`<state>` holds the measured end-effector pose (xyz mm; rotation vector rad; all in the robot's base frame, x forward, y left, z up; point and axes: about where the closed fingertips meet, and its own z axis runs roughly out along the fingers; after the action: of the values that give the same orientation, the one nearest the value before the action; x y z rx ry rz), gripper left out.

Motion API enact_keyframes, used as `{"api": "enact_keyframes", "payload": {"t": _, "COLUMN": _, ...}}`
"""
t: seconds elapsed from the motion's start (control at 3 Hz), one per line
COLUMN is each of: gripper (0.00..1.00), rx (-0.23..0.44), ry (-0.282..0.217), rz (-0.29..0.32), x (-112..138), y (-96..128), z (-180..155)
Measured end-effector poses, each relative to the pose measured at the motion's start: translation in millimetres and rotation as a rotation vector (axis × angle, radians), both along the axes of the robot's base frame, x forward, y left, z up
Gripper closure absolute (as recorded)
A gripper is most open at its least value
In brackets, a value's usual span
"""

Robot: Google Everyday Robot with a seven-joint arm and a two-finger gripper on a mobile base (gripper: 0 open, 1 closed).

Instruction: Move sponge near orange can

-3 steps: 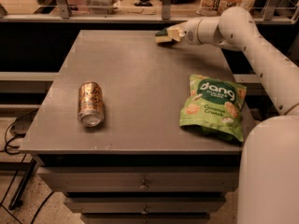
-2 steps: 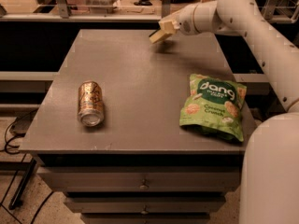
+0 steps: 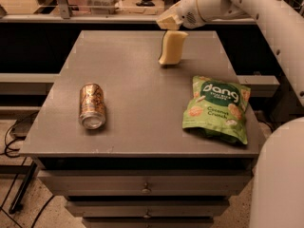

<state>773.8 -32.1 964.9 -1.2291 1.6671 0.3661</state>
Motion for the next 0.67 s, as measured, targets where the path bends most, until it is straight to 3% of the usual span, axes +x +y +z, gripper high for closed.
{"api": "enact_keyframes", "payload": {"t": 0.33, "gripper": 1.0, "rx": 0.001, "ry": -0.002, "rz": 0.001, "x": 0.2, "y": 1.3, "z": -0.2}}
{"api": "enact_keyframes", "payload": {"t": 0.67, "gripper": 0.86, "rx": 0.013, "ry": -0.003, "rz": 0.015, "x": -9.4, "y": 7.1, "z": -6.1}}
